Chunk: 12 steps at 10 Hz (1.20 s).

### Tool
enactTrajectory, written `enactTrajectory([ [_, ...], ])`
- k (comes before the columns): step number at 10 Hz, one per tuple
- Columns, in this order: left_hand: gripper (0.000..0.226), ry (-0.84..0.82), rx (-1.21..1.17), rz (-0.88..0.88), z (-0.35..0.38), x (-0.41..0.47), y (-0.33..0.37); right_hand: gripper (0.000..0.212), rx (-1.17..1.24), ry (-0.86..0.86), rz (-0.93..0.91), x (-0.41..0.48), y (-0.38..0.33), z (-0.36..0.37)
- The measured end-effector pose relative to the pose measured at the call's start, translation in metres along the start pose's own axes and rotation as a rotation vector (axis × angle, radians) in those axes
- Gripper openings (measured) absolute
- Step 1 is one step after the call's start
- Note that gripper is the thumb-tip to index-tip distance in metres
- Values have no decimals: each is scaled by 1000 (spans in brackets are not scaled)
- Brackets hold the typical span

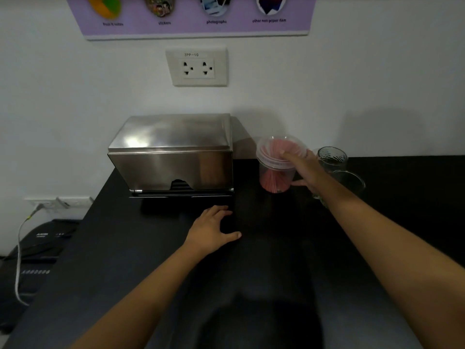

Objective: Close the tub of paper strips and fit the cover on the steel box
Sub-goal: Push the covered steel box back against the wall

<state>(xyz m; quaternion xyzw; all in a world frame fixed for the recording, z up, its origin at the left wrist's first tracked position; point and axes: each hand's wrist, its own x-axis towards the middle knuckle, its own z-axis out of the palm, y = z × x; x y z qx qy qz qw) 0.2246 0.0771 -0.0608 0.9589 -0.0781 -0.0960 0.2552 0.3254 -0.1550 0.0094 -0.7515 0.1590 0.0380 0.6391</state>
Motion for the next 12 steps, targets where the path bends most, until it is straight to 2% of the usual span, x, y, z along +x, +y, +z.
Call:
enactTrajectory([
  [7,68,-3,-60,-2,1,-2,-1,65,18,-19,24,-8,0,10],
  [9,68,-11,-10,15,0,-2,-1,60,19,-54,9,-8,-2,10],
  [12,70,-21,-12,6,1,0,-2,77,15,-44,24,-12,-1,11],
])
